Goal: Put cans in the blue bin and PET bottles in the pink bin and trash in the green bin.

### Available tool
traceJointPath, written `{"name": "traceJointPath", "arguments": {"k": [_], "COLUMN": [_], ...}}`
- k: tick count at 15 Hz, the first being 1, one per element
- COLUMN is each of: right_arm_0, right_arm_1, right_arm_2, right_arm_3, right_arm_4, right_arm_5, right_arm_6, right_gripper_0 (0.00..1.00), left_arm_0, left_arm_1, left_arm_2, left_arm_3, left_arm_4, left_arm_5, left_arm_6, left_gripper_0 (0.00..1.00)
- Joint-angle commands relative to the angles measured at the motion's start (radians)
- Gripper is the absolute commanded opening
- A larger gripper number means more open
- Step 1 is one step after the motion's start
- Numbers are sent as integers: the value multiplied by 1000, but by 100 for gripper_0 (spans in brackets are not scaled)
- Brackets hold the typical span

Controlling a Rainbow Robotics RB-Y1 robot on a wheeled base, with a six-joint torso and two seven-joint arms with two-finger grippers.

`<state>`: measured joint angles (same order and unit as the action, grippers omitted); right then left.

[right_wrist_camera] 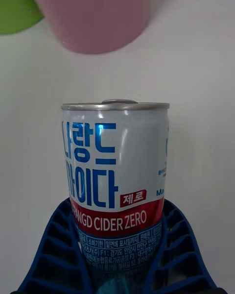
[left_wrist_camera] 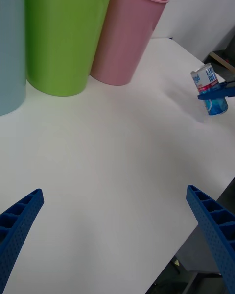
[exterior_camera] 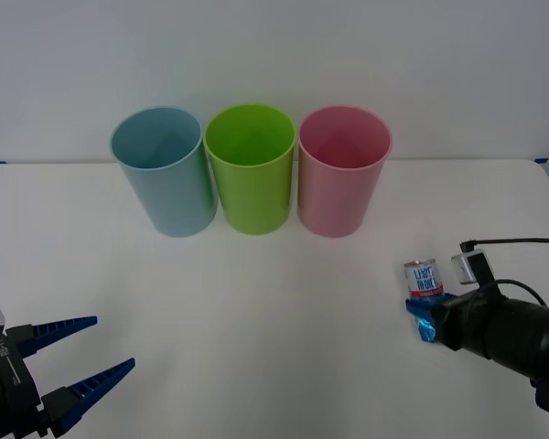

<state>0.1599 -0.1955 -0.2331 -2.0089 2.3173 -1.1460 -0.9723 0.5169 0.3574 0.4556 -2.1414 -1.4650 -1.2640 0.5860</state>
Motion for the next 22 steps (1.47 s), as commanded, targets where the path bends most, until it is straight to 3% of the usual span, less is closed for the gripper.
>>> {"name": "traceJointPath", "arguments": {"k": [1,6,13,17,22], "right_arm_0": [13,35,43,-17,-152], "right_arm_1": [-27,-64,-171,-168,-167], "right_arm_2": [-29,-97,-184,-86,101], "right_arm_3": [-45,-62,-67,-126,-180], "right_arm_4": [-179,-552,-1052,-1090,-960], "right_arm_5": [0,-1,-9,40,181], "right_arm_6": [77,258,446,457,419], "right_gripper_0": [0,0,0,0,0], "left_arm_0": [0,0,0,0,0], "left_arm_1": [0,0,0,0,0], "left_arm_2": [0,0,0,0,0], "left_arm_3": [0,0,0,0,0], "left_arm_4": [0,0,0,0,0], "left_arm_5": [0,0,0,0,0], "left_arm_6": [0,0,0,0,0], "left_gripper_0": [100,100,100,100,100]}}
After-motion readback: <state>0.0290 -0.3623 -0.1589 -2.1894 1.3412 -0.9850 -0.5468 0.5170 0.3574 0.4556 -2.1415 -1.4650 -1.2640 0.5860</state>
